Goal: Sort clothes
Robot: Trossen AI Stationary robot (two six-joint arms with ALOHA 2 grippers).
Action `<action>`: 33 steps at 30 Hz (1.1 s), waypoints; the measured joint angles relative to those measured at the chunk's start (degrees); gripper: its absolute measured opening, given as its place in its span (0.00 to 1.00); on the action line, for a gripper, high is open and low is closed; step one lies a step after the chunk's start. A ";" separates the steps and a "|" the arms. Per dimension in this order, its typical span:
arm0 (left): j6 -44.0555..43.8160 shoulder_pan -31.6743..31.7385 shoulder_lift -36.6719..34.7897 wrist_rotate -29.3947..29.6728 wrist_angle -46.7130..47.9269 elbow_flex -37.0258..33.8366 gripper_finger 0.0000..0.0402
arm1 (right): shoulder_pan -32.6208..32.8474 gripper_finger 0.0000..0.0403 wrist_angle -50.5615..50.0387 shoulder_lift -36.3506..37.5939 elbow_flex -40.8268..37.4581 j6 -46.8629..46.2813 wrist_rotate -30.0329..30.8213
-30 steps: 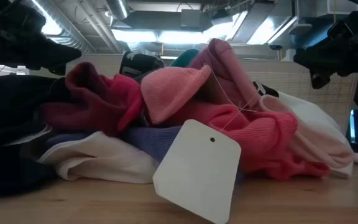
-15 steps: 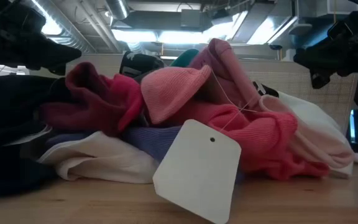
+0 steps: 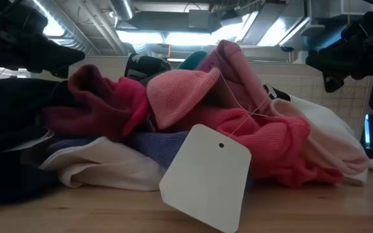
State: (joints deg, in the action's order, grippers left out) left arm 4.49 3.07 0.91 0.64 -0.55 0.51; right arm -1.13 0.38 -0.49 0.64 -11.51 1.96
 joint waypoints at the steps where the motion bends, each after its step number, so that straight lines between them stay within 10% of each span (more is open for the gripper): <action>1: 0.00 -0.02 0.00 0.00 0.01 0.00 0.01 | -0.01 0.03 0.01 0.00 0.00 -0.01 0.00; 26: 0.00 -0.01 0.00 0.00 0.01 0.00 0.01 | -0.01 0.03 0.00 -0.01 0.00 0.02 -0.01; 33: 0.00 0.00 0.00 0.00 -0.07 0.00 0.01 | 0.00 0.03 3.51 0.04 -0.02 16.70 1.55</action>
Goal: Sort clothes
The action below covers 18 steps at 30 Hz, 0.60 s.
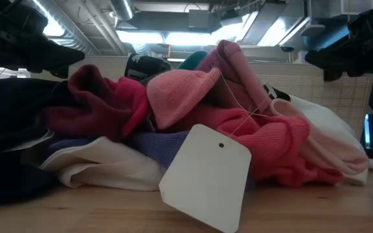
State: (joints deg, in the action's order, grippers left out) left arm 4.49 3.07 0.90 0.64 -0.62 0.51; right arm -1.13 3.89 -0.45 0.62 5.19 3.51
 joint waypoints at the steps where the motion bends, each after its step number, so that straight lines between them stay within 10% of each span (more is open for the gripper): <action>1: 0.00 -0.02 -0.02 0.00 -0.06 0.00 0.01 | 0.00 0.03 0.36 0.02 0.00 0.44 0.00; 18: -9.43 -0.01 -0.02 0.04 -14.93 -0.02 0.01 | 0.00 0.03 6.18 -0.13 0.02 -7.46 -1.18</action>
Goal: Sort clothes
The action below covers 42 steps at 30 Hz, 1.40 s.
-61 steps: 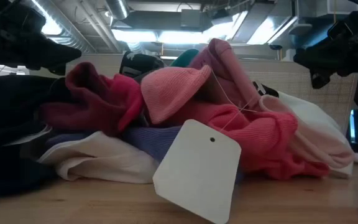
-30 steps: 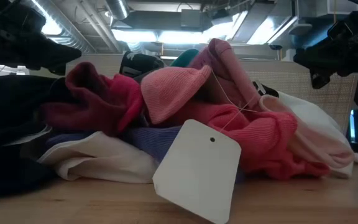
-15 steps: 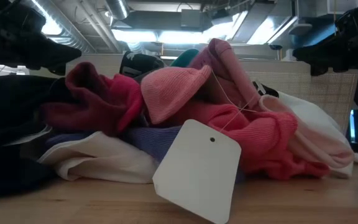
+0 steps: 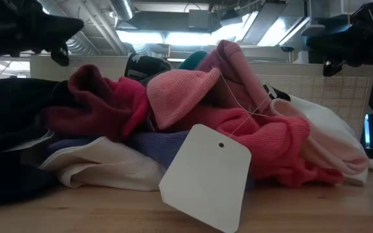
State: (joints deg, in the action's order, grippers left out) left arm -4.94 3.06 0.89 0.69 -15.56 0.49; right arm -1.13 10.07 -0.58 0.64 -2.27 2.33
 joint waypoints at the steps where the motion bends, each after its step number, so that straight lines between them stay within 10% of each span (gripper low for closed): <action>1: 1.84 0.00 0.02 -0.01 -0.82 0.00 0.01 | 0.00 0.03 0.18 0.00 0.00 0.03 0.00; 13: 24.18 -0.01 1.03 -0.07 -13.58 0.00 0.01 | 0.05 0.03 -4.64 -8.56 11.56 -6.48 -1.29; 25: 25.12 -0.01 1.31 -0.29 -15.12 0.07 0.01 | 5.58 0.03 -15.40 -37.57 34.96 -8.50 -3.90; 34: 26.05 0.00 1.31 -0.28 -15.20 0.09 0.01 | 20.51 0.03 -43.52 -58.05 52.75 -14.76 11.19; 42: 25.93 0.01 1.31 -0.28 -15.69 0.15 0.01 | 24.77 0.03 -50.75 -68.14 56.30 -30.01 12.39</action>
State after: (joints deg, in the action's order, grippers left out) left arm 20.99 3.07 2.20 0.40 -31.24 0.64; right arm 23.65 -40.68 -68.71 56.95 -32.27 14.72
